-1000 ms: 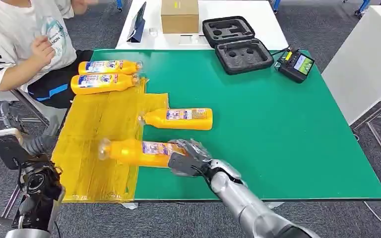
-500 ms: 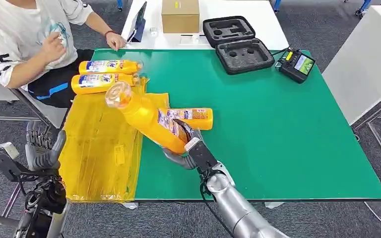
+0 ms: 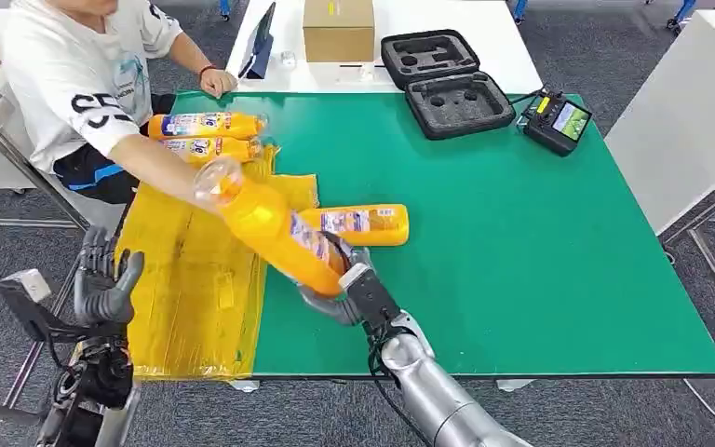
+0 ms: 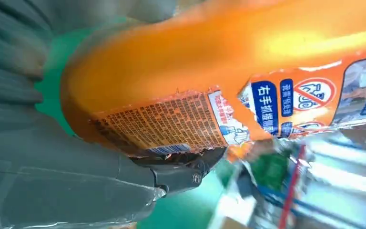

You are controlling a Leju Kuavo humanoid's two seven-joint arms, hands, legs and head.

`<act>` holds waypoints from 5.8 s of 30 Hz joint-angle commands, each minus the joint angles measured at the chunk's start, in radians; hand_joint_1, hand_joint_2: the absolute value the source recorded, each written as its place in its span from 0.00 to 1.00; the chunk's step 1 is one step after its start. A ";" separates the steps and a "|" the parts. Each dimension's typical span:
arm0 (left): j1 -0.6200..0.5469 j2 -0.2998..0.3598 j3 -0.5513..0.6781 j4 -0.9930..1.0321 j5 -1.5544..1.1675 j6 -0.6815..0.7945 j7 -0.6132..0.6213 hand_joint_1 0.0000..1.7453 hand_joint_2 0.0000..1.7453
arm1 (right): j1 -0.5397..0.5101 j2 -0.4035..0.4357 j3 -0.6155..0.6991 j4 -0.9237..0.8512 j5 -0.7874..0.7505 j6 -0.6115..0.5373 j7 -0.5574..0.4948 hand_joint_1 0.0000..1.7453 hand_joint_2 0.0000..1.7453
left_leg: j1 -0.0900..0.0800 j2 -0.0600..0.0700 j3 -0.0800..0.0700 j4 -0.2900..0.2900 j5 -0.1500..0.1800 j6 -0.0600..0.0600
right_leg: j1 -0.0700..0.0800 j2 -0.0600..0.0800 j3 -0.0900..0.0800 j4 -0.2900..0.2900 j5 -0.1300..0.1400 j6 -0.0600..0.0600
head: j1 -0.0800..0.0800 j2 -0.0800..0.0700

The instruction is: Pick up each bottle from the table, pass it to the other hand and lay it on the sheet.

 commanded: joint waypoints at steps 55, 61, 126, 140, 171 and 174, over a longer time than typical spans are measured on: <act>0.025 0.004 -0.407 -0.225 -0.193 -0.091 0.046 0.00 1.00 | -0.134 0.068 0.170 0.200 0.088 0.018 0.184 1.00 1.00 | 0.000 -0.003 0.002 0.000 -0.001 0.000 | 0.000 -0.001 0.002 0.000 -0.001 0.000 | 0.000 0.000; 0.013 -0.002 -0.393 -0.184 -0.158 -0.093 0.077 0.00 1.00 | -0.127 0.090 0.242 0.202 0.196 -0.068 0.203 1.00 1.00 | 0.000 -0.002 0.005 0.000 -0.002 -0.001 | 0.000 0.000 0.004 0.000 -0.002 -0.001 | 0.000 0.000; 0.018 0.019 -0.179 -0.134 -0.341 0.275 -0.138 1.00 1.00 | 0.069 0.003 0.062 -0.314 -0.198 0.249 -0.038 0.00 0.00 | 0.000 -0.003 0.001 -0.001 0.000 0.000 | 0.000 -0.002 0.001 -0.001 -0.001 0.000 | 0.000 0.000; -0.054 0.100 -0.168 0.032 -1.110 0.588 -0.052 1.00 1.00 | 0.095 -0.006 0.057 -0.426 -0.074 -0.123 -0.041 0.00 1.00 | 0.000 -0.003 0.002 -0.001 0.000 0.000 | 0.000 -0.001 0.001 0.000 -0.001 0.000 | 0.000 0.000; -0.471 0.154 -0.359 0.667 -1.915 0.211 0.392 1.00 1.00 | 0.098 0.006 0.131 -0.398 0.345 -0.187 0.031 0.00 1.00 | 0.001 -0.002 0.000 0.000 0.002 0.000 | 0.000 -0.001 0.000 0.000 0.000 0.000 | 0.000 0.000; -0.480 0.157 -0.339 0.686 -1.915 0.190 0.434 1.00 1.00 | 0.094 0.008 0.128 -0.390 0.356 -0.180 0.042 0.00 1.00 | 0.000 -0.002 0.001 0.000 0.001 0.000 | 0.000 -0.002 0.001 0.000 0.000 0.000 | 0.000 0.000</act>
